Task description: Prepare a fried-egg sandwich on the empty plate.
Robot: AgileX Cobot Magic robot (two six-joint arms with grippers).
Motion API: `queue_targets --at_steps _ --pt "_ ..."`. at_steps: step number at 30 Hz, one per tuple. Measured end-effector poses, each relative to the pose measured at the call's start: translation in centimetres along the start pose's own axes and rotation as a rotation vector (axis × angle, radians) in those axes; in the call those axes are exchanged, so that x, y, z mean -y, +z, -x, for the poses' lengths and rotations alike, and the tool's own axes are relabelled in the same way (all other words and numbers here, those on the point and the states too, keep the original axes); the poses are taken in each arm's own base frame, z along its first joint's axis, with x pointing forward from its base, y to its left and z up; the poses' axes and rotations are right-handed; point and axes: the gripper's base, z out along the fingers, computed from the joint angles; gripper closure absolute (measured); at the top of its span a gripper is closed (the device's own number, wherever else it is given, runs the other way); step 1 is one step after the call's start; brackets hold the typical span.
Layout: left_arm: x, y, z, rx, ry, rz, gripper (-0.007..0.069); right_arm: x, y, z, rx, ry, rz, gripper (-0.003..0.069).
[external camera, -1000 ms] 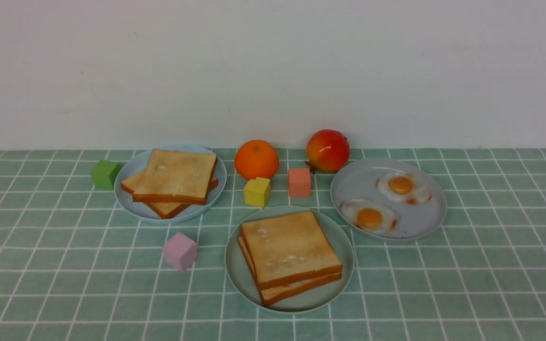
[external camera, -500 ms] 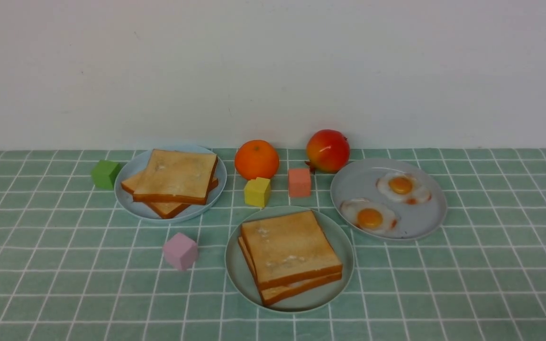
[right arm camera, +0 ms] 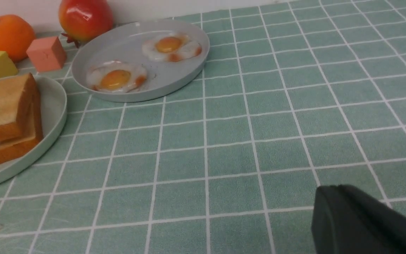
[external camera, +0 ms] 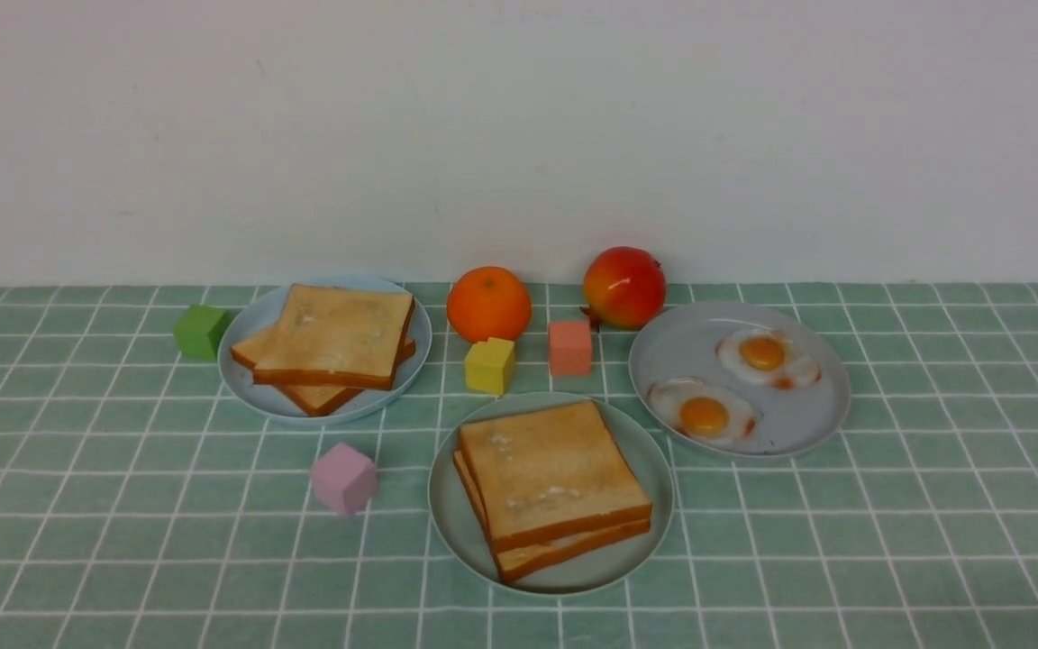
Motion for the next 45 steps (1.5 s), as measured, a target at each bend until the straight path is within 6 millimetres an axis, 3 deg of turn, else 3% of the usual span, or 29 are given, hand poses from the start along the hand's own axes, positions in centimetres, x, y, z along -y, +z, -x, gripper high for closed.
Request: queue_targets --at_steps 30,33,38,41,45 --pt "0.0 0.0 0.1 0.019 0.006 0.001 0.0614 0.0 0.0 0.0 0.002 0.0 0.001 0.0657" --pt "-0.5 0.1 -0.2 0.044 0.041 0.083 0.0638 0.0 0.0 0.0 0.002 0.0 0.001 0.0655" --pt "-2.3 -1.0 -1.6 0.061 0.019 0.454 0.0638 0.0 0.0 0.0 0.002 0.0 0.001 0.0652" --pt "-3.6 -1.6 -4.0 0.011 -0.041 0.695 0.0638 0.0 0.0 0.0 0.002 0.0 0.001 0.0648" --pt "-4.6 -2.1 -8.1 -0.148 -0.167 0.843 0.0638 0.0 0.0 0.0 0.002 -0.001 0.0 0.0645"
